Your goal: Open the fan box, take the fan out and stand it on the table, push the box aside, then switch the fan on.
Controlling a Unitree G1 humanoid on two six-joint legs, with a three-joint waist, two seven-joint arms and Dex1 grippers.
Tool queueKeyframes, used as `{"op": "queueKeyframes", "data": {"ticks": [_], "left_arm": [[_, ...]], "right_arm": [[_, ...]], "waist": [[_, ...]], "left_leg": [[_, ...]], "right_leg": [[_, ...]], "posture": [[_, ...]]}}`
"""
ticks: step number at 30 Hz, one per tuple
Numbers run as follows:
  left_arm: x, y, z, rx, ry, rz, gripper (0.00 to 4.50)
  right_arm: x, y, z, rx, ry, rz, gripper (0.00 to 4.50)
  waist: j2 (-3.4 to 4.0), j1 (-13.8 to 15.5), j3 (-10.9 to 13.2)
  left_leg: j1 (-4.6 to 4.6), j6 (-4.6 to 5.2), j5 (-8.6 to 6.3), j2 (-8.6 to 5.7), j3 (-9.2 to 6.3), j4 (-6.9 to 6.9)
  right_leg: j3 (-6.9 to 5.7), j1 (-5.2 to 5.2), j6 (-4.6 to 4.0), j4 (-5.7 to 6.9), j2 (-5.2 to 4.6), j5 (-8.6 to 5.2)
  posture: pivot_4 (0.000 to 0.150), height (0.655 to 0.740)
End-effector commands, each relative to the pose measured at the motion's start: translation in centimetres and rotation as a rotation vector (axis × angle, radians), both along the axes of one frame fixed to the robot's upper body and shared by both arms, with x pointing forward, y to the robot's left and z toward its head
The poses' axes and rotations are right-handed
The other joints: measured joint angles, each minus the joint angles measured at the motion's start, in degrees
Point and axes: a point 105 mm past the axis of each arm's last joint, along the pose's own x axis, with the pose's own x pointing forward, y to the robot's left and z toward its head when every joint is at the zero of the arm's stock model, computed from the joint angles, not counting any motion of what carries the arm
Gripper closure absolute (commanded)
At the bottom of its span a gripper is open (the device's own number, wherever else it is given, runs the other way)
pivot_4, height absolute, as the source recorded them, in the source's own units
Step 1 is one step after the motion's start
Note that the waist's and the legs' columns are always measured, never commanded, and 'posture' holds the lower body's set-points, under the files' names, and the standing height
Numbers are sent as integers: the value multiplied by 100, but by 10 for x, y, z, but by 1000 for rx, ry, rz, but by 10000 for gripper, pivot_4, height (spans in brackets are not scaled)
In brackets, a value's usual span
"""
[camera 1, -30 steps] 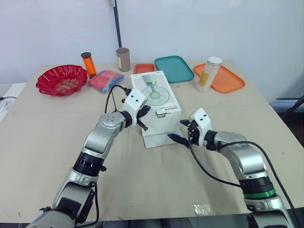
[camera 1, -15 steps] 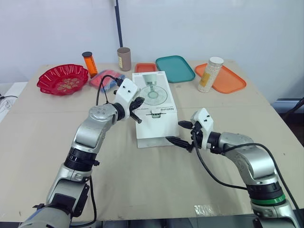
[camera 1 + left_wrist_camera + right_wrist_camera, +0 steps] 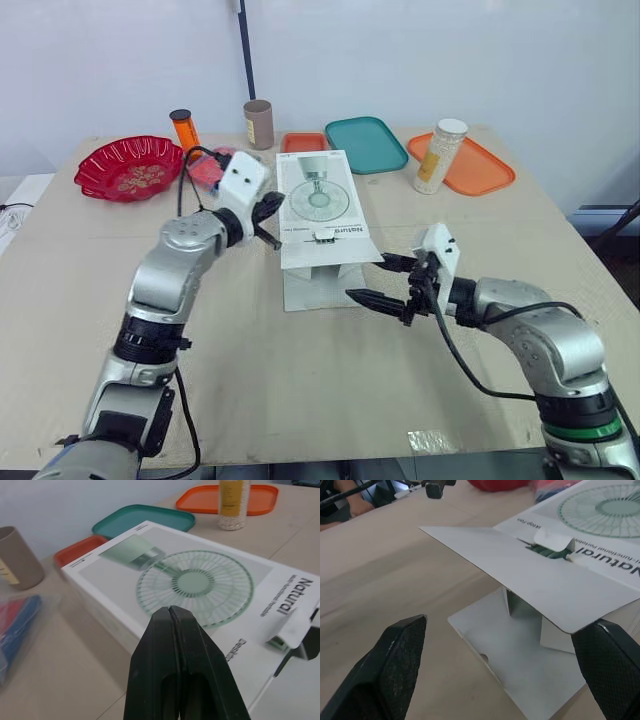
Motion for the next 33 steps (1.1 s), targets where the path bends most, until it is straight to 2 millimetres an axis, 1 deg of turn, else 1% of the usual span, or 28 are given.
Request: {"op": "queueKeyframes", "data": {"ticks": [1,5,9,15,21,27,30,33], "left_arm": [[-10,17,8,9,-32,34,44660],[-17,26,-1,26,-5,48,44660],[-22,23,-4,28,3,39,44660],[-29,24,-5,24,9,39,44660],[-35,22,-1,17,0,37,44660],[-40,26,4,10,-14,58,44660],[-41,18,7,1,-22,30,44660],[-37,0,8,-5,-27,-27,44660]], "right_arm": [[-5,5,22,34,-74,32,0],[2,7,29,61,-93,16,0],[14,11,32,76,-114,-9,0],[32,17,37,100,-144,-61,0],[56,25,34,88,-157,-132,0],[72,28,31,69,-142,-176,0],[78,27,28,55,-131,-202,0],[81,25,26,43,-123,-218,0]], "waist": [[-1,-2,0],[-5,31,3],[-8,29,4],[-8,27,5],[-8,24,5],[-8,22,5],[-8,22,5],[-8,28,5]], "left_leg": [[0,0,0,0,-3,0],[-2,0,0,-3,-4,3],[-2,0,0,-2,-4,2],[-3,-1,0,-1,-2,2],[-3,-1,0,0,-1,0],[-3,-1,1,0,0,-1],[-3,-1,1,0,-1,-1],[-3,-1,1,-1,0,-1]], "right_leg": [[-1,0,0,0,1,0],[-2,3,1,0,-2,0],[-3,2,1,-1,-2,0],[-2,0,1,-1,-2,1],[-1,-2,-1,-1,-1,2],[-1,-4,-3,-1,-2,3],[-1,-4,-3,-1,-2,3],[-1,-3,-4,-1,-3,3]], "posture": [[1500,7400],[1500,7400],[1500,7400],[1500,7400],[1500,7400],[1500,7400],[1500,7400],[1500,7400]]}}
